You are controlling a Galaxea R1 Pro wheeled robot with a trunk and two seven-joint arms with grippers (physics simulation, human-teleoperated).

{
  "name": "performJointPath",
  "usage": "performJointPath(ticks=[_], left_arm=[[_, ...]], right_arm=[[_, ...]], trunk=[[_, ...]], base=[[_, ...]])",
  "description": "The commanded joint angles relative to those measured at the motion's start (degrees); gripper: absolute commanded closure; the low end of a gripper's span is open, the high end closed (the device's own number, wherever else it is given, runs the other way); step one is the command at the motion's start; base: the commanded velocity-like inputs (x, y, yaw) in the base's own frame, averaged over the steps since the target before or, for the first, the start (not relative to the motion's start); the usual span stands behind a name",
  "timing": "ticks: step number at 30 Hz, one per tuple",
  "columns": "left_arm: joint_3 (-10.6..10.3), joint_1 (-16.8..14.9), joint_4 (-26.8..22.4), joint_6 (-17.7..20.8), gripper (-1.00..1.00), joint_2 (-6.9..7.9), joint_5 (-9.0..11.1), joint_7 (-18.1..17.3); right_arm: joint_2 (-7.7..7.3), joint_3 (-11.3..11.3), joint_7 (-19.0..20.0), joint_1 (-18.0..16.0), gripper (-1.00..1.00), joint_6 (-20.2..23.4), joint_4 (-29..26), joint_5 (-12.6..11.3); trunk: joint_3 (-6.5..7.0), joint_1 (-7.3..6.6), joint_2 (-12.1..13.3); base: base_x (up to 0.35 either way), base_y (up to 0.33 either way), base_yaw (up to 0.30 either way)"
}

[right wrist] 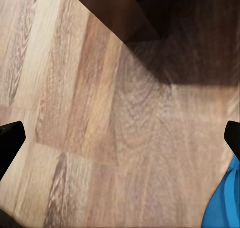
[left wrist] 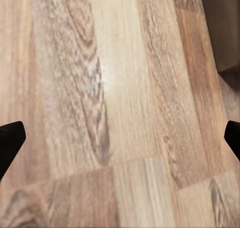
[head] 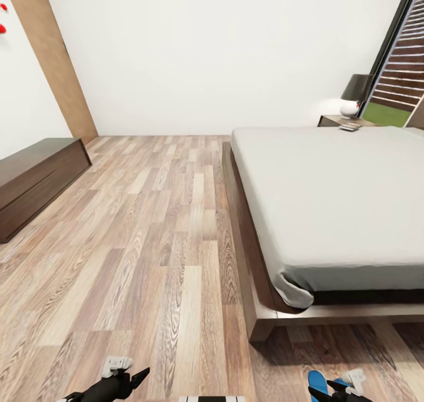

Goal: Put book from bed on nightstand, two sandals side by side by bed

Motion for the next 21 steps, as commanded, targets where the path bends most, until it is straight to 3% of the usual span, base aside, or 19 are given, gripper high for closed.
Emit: performJointPath(ticks=[1,21], left_arm=[[0.41,-0.05,0.01,-0.16,-1.0,-0.05,-0.49,-0.33],[-1.04,-0.07,0.02,-0.18,-1.0,0.02,-0.45,-0.3]], right_arm=[[-0.02,0.52,0.09,-0.03,-1.0,-0.34,0.06,-0.39],[-0.02,0.52,0.13,-0.02,-1.0,-0.41,0.09,-0.39]], trunk=[[0.18,-0.04,0.0],[4.61,-0.55,0.27]], base=[[0.0,0.0,0.0],[0.0,0.0,0.0]])
